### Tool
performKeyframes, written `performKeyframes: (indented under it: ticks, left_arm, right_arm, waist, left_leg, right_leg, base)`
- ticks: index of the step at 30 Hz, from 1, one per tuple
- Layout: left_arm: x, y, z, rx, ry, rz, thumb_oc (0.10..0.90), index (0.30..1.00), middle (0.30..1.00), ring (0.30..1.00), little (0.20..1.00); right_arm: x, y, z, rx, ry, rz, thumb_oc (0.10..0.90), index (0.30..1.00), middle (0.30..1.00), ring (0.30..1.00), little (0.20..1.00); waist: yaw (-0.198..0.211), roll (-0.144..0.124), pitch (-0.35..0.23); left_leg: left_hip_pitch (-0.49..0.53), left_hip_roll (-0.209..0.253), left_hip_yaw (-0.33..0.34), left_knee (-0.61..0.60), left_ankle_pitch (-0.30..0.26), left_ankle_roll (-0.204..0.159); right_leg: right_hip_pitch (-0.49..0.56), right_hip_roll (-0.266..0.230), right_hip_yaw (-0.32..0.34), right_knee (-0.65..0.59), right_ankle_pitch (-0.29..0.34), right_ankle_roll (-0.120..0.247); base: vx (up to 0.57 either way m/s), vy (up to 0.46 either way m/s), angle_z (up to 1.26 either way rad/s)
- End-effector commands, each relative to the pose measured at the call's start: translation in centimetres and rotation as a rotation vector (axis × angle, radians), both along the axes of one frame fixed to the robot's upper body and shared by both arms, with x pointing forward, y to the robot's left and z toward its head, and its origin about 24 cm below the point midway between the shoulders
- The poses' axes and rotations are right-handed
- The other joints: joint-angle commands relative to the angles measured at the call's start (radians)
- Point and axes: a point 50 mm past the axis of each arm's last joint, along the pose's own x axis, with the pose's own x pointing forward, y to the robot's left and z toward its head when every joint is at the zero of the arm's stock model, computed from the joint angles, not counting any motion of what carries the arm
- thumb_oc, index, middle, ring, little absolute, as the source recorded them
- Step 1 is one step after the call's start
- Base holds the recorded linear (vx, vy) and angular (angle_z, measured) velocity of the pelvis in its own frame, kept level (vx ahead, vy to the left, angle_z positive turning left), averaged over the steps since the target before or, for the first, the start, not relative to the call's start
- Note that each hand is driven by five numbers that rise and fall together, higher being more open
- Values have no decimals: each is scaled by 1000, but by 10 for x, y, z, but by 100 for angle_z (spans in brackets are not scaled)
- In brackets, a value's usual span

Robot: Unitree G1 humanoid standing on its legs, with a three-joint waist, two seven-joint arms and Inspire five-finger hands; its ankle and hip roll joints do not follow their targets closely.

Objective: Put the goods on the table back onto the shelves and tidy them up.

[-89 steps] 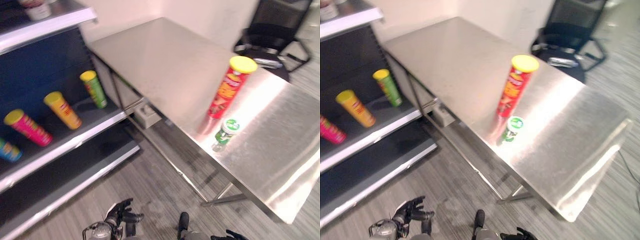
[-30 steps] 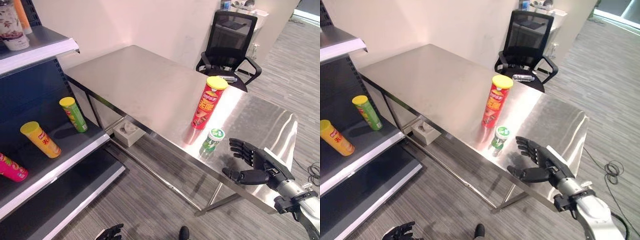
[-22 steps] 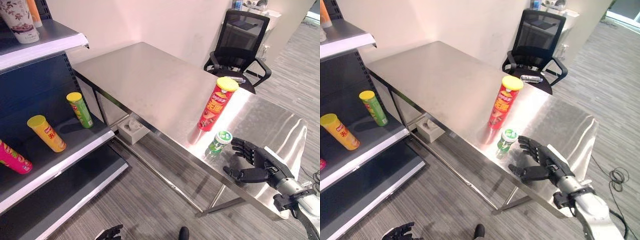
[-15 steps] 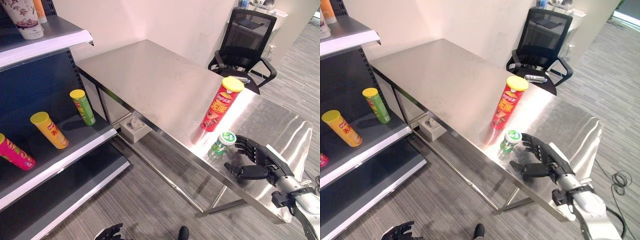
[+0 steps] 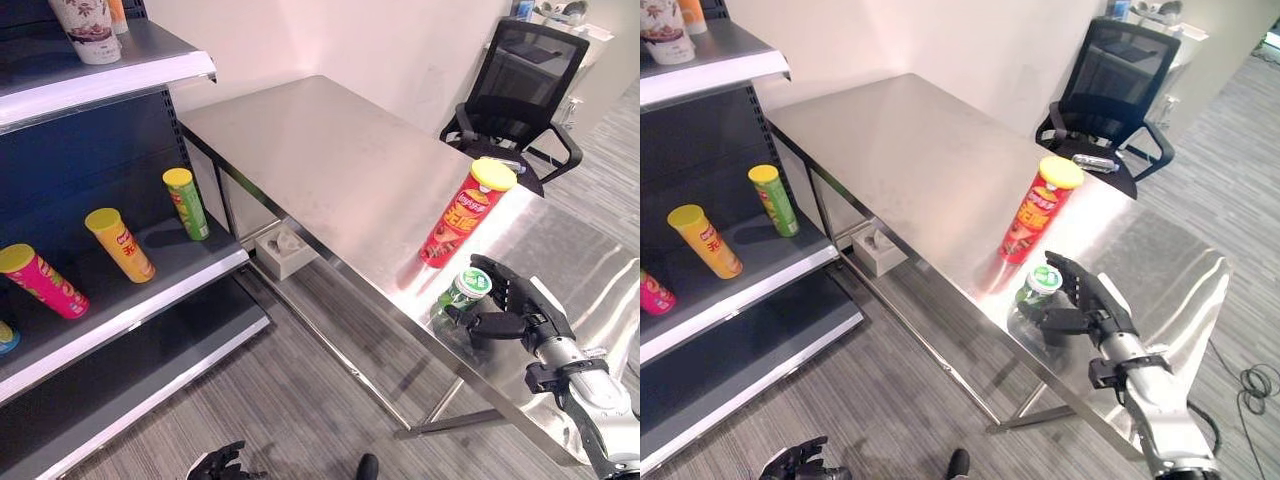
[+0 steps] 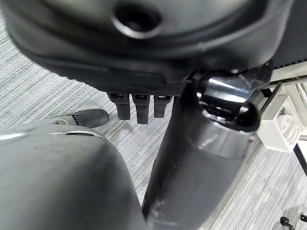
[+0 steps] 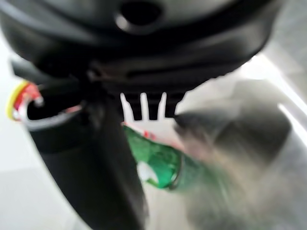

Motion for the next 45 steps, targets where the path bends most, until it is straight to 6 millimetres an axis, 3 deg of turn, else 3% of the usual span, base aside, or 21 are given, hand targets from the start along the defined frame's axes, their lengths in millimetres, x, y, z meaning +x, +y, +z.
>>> performKeyframes:
  ticks: [1, 3, 4, 5, 6, 19, 21, 25, 27, 29, 30, 32, 33, 35, 36, 37, 40, 42, 44, 45]
  left_arm:
    - [27, 3, 9, 26, -89, -39, 800, 900, 900, 900, 900]
    - [27, 3, 9, 25, -92, -36, 800, 900, 900, 900, 900]
    - [27, 3, 8, 25, -88, -39, 800, 900, 900, 900, 900]
    - [26, 3, 8, 25, -83, -38, 800, 900, 900, 900, 900]
    - [27, 3, 8, 28, -87, -39, 800, 900, 900, 900, 900]
    - [26, 6, 8, 39, -78, -24, 800, 900, 900, 900, 900]
    - [29, 6, 9, 35, -94, -29, 800, 900, 900, 900, 900]
    - [31, 8, 11, 39, -104, -27, 800, 900, 900, 900, 900]
    - [29, 10, 10, 41, -95, -29, 800, 900, 900, 900, 900]
    - [29, 9, 10, 42, -92, -31, 800, 900, 900, 900, 900]
    - [28, 9, 10, 40, -91, -35, 800, 900, 900, 900, 900]
    - [28, 9, 9, 41, -87, -37, 800, 900, 900, 900, 900]
    - [28, 7, 9, 38, -85, -40, 800, 900, 900, 900, 900]
    - [28, 7, 9, 37, -86, -39, 800, 900, 900, 900, 900]
    - [28, 6, 8, 39, -85, -45, 800, 900, 900, 900, 900]
    - [28, 6, 8, 43, -86, -38, 800, 900, 900, 900, 900]
    - [30, 7, 9, 51, -93, -29, 800, 900, 900, 900, 900]
    - [36, 8, 12, 57, -120, 7, 800, 900, 900, 900, 900]
    - [38, 8, 13, 58, -133, 16, 800, 900, 900, 900, 900]
    - [40, 12, 16, 68, -154, 44, 800, 900, 900, 900, 900]
  right_arm:
    - [22, -1, 50, -44, -223, 18, 800, 900, 900, 900, 900]
    - [22, 0, 49, -44, -218, 18, 800, 900, 900, 900, 900]
    - [23, 0, 48, -45, -214, 24, 776, 865, 865, 865, 865]
    - [24, 1, 47, -45, -206, 27, 662, 693, 693, 693, 693]
    - [25, 1, 46, -69, -193, 32, 400, 300, 300, 300, 300]
    - [15, -9, 59, -112, -232, 10, 400, 300, 300, 300, 300]
    - [13, -1, 75, -108, -302, 60, 400, 300, 300, 300, 300]
    - [13, 23, 105, -59, -441, 194, 400, 300, 300, 300, 300]
    - [11, 45, 131, -17, -541, 340, 400, 300, 300, 300, 300]
    - [12, 51, 135, 3, -560, 370, 400, 300, 300, 300, 300]
    - [14, 66, 146, 19, -596, 460, 400, 300, 300, 300, 300]
    - [15, 74, 152, 37, -618, 501, 400, 300, 300, 300, 300]
    - [18, 88, 161, 61, -662, 557, 400, 300, 300, 300, 300]
    - [18, 88, 161, 61, -662, 558, 400, 300, 300, 300, 300]
    - [24, 111, 175, 78, -731, 629, 400, 300, 300, 300, 300]
    - [26, 122, 182, 81, -765, 655, 400, 300, 300, 300, 300]
    - [31, 139, 190, 78, -811, 677, 400, 300, 300, 300, 300]
    - [38, 156, 203, 46, -875, 666, 400, 300, 300, 300, 300]
    - [40, 161, 209, 2, -903, 656, 400, 300, 300, 300, 300]
    - [45, 172, 220, -37, -955, 632, 400, 300, 300, 300, 300]
  waist:
    - [39, 35, 15]
    - [41, 36, 15]
    - [42, 35, 15]
    - [43, 35, 14]
    - [44, 34, 14]
    - [37, 28, 10]
    - [36, 27, 8]
    - [39, 26, 3]
    - [48, 26, -4]
    - [49, 27, -5]
    - [61, 28, -8]
    - [64, 27, -14]
    - [78, 27, -19]
    - [76, 27, -18]
    - [104, 29, -24]
    - [115, 29, -27]
    - [133, 30, -28]
    - [175, 33, -25]
    - [180, 33, -25]
    - [212, 35, -22]
  left_leg:
    - [6, 22, -15, 6, -48, 5]
    - [7, 21, -16, 6, -48, 5]
    - [8, 21, -18, 6, -49, 5]
    - [8, 21, -18, 6, -48, 5]
    - [8, 21, -17, 6, -48, 5]
    - [11, 23, -19, 6, -47, 3]
    - [15, 28, -19, 6, -48, 2]
    - [18, 31, -20, 6, -47, -1]
    - [19, 36, -25, 6, -44, -4]
    - [20, 37, -27, 6, -44, -5]
    - [26, 43, -30, 6, -46, -9]
    - [21, 44, -36, 6, -42, -9]
    - [19, 47, -43, 6, -39, -11]
    - [19, 47, -44, 6, -39, -12]
    - [17, 54, -57, 6, -33, -16]
    - [13, 57, -64, 6, -29, -18]
    - [4, 63, -85, 6, -20, -24]
    - [-10, 76, -127, 6, -6, -38]
    - [-23, 76, -144, 6, 4, -40]
    - [-35, 84, -177, 6, 13, -47]
  right_leg:
    - [62, -36, -31, 6, -47, 62]
    - [64, -36, -33, 6, -48, 61]
    - [67, -36, -34, 6, -47, 61]
    - [68, -36, -34, 6, -48, 61]
    - [69, -35, -34, 6, -48, 61]
    - [74, -29, -36, 7, -54, 59]
    - [79, -26, -36, 8, -59, 56]
    - [83, -21, -35, 10, -66, 53]
    - [86, -16, -40, 11, -73, 48]
    - [88, -15, -42, 11, -76, 46]
    - [97, -8, -44, 10, -82, 43]
    - [96, -8, -48, 9, -83, 40]
    - [102, -4, -55, 8, -89, 35]
    - [102, -4, -56, 8, -89, 35]
    - [111, 4, -65, 6, -98, 28]
    - [112, 7, -69, 6, -104, 24]
    - [118, 17, -80, 6, -115, 15]
    - [131, 35, -100, 6, -134, 2]
    - [130, 38, -109, 6, -137, -2]
    - [132, 51, -121, 6, -149, -11]
  base:
    - [0, 0, 0]
    - [0, 0, 0]
    - [0, 0, 0]
    - [5, 2, 6]
    - [5, 5, 7]
    - [0, 1, 3]
    - [0, 0, 0]
    - [-1, -10, 0]
    - [-5, -40, 4]
    - [2, -32, 2]
    - [-3, -55, 0]
    - [-9, -46, 1]
    - [-8, -33, 6]
    - [-11, -45, 8]
    - [-20, -82, 8]
    - [-19, -83, 15]
    - [-25, -80, 27]
    - [-23, -116, 33]
    - [-22, -76, 53]
    - [-30, -123, 60]
